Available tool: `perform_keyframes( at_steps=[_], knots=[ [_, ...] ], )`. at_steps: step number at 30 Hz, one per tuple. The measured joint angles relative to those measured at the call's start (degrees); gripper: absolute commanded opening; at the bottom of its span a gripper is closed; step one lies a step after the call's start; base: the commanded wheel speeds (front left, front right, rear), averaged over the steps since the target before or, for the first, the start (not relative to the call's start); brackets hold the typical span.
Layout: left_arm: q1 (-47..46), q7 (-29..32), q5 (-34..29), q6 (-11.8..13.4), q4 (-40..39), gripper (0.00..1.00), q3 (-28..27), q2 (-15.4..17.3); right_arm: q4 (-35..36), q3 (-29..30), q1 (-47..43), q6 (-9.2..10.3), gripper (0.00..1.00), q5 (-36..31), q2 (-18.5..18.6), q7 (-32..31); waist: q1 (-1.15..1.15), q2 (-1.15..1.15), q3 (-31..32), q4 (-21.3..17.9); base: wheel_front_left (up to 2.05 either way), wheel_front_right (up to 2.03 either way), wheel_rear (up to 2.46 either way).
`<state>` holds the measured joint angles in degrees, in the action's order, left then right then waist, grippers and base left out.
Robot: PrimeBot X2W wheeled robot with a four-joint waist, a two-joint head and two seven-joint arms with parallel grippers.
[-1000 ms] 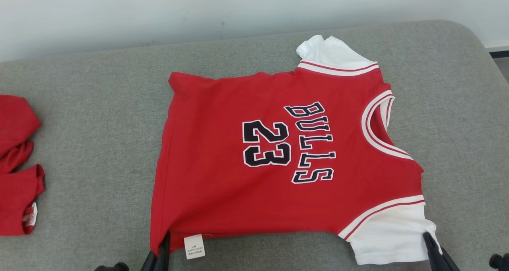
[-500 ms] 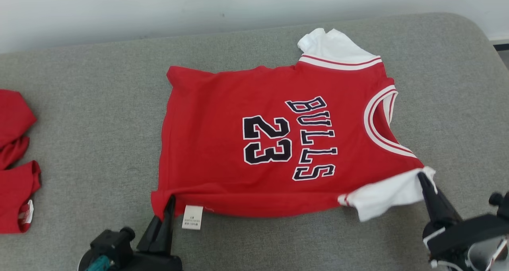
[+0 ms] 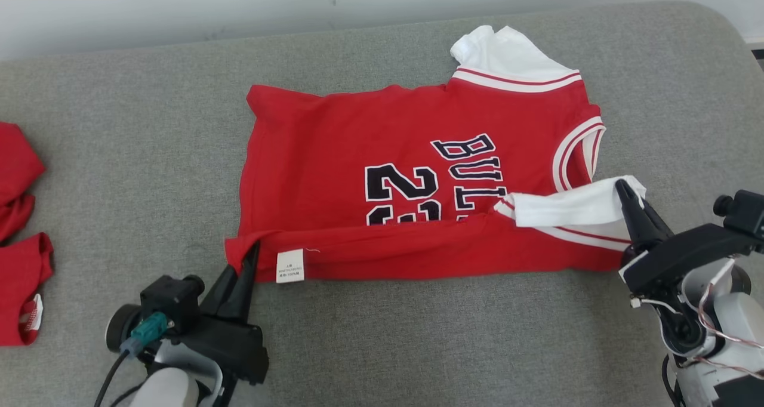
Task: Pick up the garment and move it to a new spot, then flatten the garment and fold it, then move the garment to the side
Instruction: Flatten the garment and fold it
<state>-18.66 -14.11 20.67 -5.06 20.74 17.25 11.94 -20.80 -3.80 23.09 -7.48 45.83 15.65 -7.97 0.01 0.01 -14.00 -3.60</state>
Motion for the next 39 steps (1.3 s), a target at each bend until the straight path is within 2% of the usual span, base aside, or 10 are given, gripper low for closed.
perform_keyframes(
  at_steps=[1, 2, 3, 11, 19, 26, 37, 38, 39],
  knots=[
    [-0.8, 0.0, 0.0, 0.0, 1.0, 0.0, 0.1, 0.2, -1.1, -0.4, 0.8, 0.0, 0.85, -0.1, 0.1, 0.7, 0.0, 0.0, 0.0, 0.0, 0.0, 0.0, 0.0],
    [-1.4, 0.0, -0.5, 0.0, 1.7, 0.58, 0.2, 0.3, -1.9, -1.0, 1.5, 0.0, 1.0, -0.3, 0.2, 1.6, 0.0, 0.0, 0.0, 0.0, 0.0, 0.0, 0.0],
    [-1.9, -0.1, -0.7, 0.0, 2.2, 1.0, 0.3, 0.3, -2.8, -1.6, 1.9, 0.0, 1.0, -0.6, 0.4, 2.4, 0.0, 0.0, 0.0, 0.0, 0.0, 0.0, 0.0],
    [-1.6, -0.8, -1.1, 0.5, 3.8, 1.0, -1.2, -0.4, -5.2, -6.4, 0.5, 0.0, 1.0, -1.6, 4.1, 11.1, 0.0, 0.0, 1.8, -0.2, 0.0, 0.0, 0.0],
    [6.1, -1.0, -2.2, 1.5, 0.0, 1.0, -3.9, -1.1, -7.2, -9.7, -6.8, 0.0, 1.0, -2.7, 8.1, 15.6, -0.02, 0.0, 3.4, -0.5, 0.0, 0.0, 0.0],
    [7.6, -1.0, -3.0, 1.0, 1.2, 1.0, -4.1, -1.9, -9.9, -11.2, -7.1, 0.0, 1.0, -2.5, 7.5, 16.4, -0.01, 0.0, 2.6, -0.9, 0.0, 0.0, 0.0],
    [1.9, -1.0, -3.8, -0.5, 7.2, 1.0, -4.1, -2.7, -18.1, -14.3, -0.2, 0.0, 1.0, -0.9, 5.4, 15.9, -0.01, 0.0, 0.1, -1.0, 0.0, 0.0, 0.0],
    [1.3, -1.0, -3.7, -0.5, 8.1, 0.87, -4.1, -2.9, -18.7, -14.7, 0.4, 0.0, 1.0, -0.5, 5.1, 16.1, -0.01, 0.0, 0.0, -0.9, 0.0, 0.0, 0.0],
    [0.9, -1.0, -3.5, -0.6, 8.9, 0.44, -4.1, -3.2, -19.2, -15.1, 0.7, 0.0, 0.49, -0.2, 4.9, 16.1, -0.01, 0.0, -0.2, -0.9, 0.0, 0.0, 0.0]
  ],
)
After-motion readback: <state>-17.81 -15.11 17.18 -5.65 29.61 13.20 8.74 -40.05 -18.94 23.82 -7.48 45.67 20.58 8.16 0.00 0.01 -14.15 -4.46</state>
